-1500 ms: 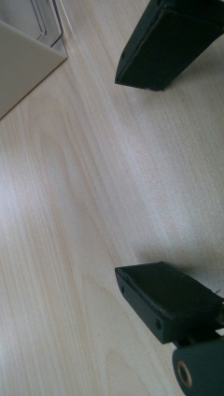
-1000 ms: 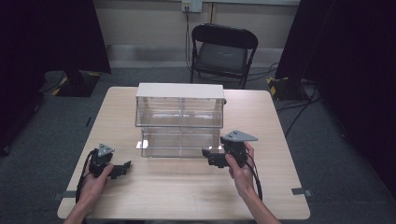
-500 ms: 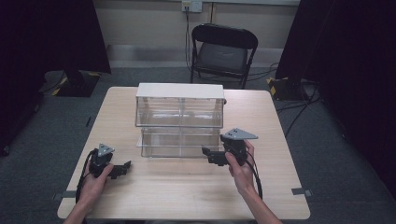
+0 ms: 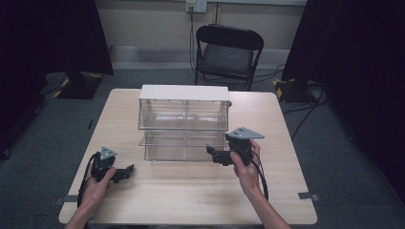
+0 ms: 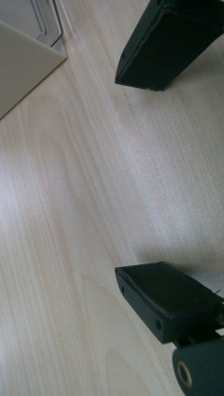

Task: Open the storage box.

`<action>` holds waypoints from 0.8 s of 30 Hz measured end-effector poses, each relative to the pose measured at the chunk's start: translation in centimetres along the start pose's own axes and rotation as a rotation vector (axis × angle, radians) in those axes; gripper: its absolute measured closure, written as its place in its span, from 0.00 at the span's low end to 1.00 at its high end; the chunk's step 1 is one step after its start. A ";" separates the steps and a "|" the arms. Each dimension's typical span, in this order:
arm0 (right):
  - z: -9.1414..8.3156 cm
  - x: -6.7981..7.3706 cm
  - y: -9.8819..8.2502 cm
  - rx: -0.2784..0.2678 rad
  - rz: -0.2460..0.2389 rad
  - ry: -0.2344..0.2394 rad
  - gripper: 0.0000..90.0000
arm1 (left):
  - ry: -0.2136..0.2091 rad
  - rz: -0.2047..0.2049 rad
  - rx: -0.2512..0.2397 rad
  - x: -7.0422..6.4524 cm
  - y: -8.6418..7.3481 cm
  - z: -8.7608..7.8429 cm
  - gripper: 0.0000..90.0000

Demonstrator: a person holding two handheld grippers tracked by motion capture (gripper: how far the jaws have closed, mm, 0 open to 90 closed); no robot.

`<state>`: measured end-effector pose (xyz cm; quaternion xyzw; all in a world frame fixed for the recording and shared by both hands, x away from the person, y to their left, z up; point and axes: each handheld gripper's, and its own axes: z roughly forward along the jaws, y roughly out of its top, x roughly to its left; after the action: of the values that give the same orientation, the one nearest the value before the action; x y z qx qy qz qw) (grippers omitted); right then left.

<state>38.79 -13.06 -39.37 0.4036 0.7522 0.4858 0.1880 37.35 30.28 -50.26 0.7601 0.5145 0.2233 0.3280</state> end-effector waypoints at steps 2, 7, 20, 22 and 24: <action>0.0 0.1 0.2 -0.004 0.001 -0.001 0.15 | 0.000 0.000 0.000 0.0 0.0 0.0 0.08; 0.1 0.0 0.5 -0.011 0.004 0.000 0.15 | 0.000 0.000 0.000 0.0 0.0 0.0 0.08; 0.3 -0.5 1.8 -0.034 0.013 -0.004 0.14 | 0.000 0.000 0.000 0.0 0.0 0.0 0.08; 0.3 -0.5 1.8 -0.037 0.008 -0.005 0.14 | 0.000 -0.001 0.000 0.0 0.0 0.0 0.08; 0.4 -0.6 1.9 -0.042 0.012 0.000 0.14 | 0.000 0.000 0.000 0.0 0.0 0.0 0.08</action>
<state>40.21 -12.90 -37.98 0.4039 0.7395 0.5025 0.1936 37.35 30.28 -50.26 0.7600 0.5147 0.2233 0.3280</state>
